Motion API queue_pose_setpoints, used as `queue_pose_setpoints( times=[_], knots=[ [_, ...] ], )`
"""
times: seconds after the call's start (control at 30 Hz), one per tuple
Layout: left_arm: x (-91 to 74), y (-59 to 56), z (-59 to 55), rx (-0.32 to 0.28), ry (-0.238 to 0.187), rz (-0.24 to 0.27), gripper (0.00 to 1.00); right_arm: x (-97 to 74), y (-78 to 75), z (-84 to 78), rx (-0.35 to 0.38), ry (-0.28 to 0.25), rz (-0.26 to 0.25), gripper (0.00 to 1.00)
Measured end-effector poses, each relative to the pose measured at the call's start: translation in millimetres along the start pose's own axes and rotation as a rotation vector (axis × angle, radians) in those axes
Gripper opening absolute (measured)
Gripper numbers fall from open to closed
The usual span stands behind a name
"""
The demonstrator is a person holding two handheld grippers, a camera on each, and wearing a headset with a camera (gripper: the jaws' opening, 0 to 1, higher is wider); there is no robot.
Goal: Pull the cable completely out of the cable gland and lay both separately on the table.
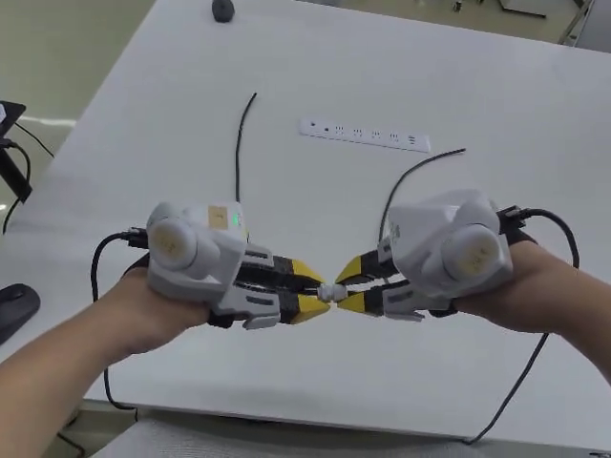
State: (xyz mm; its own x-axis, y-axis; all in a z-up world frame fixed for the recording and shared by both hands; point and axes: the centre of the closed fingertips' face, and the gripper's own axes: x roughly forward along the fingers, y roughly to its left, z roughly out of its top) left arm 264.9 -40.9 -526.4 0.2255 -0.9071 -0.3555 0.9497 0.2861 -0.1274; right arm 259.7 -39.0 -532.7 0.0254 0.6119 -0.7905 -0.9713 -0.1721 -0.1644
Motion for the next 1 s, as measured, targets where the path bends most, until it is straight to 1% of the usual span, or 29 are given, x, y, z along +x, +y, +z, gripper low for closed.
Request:
queue_pose_setpoints(
  times=[0.07, 0.13, 0.17, 0.23, 0.43, 0.47, 0.5, 0.53, 0.6, 0.7, 0.77, 0.8, 0.83, 0.87, 0.9, 0.93, 0.97, 1.0],
  knots=[
    [0.9, -1.4, -0.6, 0.018, -0.001, -0.001, 0.16, -0.3, 0.3, -0.6, -0.009, -0.002, 0.001, 0.06],
    [2.0, -3.3, -0.9, 0.043, -0.001, -0.009, 0.16, -1.0, 2.2, -0.9, -0.014, -0.008, 0.012, 0.06],
    [2.5, -4.0, -1.0, 0.046, -0.003, -0.012, 0.16, -1.2, 3.0, -1.2, -0.017, -0.008, 0.017, 0.06],
    [3.7, -4.3, -0.9, 0.067, -0.010, -0.011, 0.16, -1.7, 3.3, -1.7, -0.018, -0.009, 0.020, 0.06],
    [6.3, -4.7, 1.1, 0.075, -0.026, -0.009, 0.16, -3.6, 2.8, -4.2, -0.019, -0.014, 0.028, 0.06],
    [6.7, -4.6, 1.3, 0.061, -0.026, -0.007, 0.16, -3.9, 2.9, -4.7, -0.021, -0.016, 0.028, 0.06],
    [6.8, -4.0, 1.7, 0.061, -0.028, -0.003, 0.16, -4.3, 1.9, -4.9, -0.026, -0.019, 0.022, 0.06],
    [7.3, -4.2, 2.2, 0.044, -0.032, -0.004, 0.16, -4.9, 1.7, -5.4, -0.024, -0.023, 0.023, 0.06],
    [7.5, -3.5, 2.7, 0.032, -0.036, 0.000, 0.16, -5.8, 1.6, -6.4, -0.014, -0.037, 0.020, 0.06],
    [8.9, -5.7, 3.0, 0.005, -0.023, 0.000, 0.15, -5.8, 4.0, -7.8, -0.008, -0.059, 0.024, 0.07],
    [8.8, -6.8, 3.8, -0.003, -0.020, 0.005, 0.15, -5.2, 3.9, -8.5, -0.009, -0.076, 0.021, 0.07],
    [8.4, -9.2, 2.8, -0.057, -0.008, 0.003, 0.15, -5.0, 4.5, -8.0, 0.003, -0.086, 0.026, 0.07],
    [7.8, -10.4, 1.2, -0.155, 0.013, 0.001, 0.15, -4.9, 4.6, -7.7, 0.014, -0.093, 0.028, 0.08],
    [7.9, -7.8, 4.0, -0.116, 0.007, 0.008, 0.15, -5.4, 3.9, -6.6, 0.027, -0.102, 0.029, 0.08],
    [6.7, -10.0, 5.5, -0.089, 0.005, 0.010, 0.15, -5.7, 4.0, -5.9, 0.038, -0.106, 0.035, 0.08],
    [5.7, -11.3, 6.1, -0.091, 0.005, 0.010, 0.15, -6.2, 4.3, -4.8, 0.049, -0.113, 0.041, 0.08],
    [4.0, -10.8, 7.0, -0.088, 0.001, 0.016, 0.15, -6.8, 3.2, -1.9, 0.073, -0.136, 0.043, 0.08],
    [2.8, -10.6, 7.2, -0.089, 0.000, 0.017, 0.15, -7.2, 4.3, -1.0, 0.103, -0.148, 0.056, 0.08]
  ],
)
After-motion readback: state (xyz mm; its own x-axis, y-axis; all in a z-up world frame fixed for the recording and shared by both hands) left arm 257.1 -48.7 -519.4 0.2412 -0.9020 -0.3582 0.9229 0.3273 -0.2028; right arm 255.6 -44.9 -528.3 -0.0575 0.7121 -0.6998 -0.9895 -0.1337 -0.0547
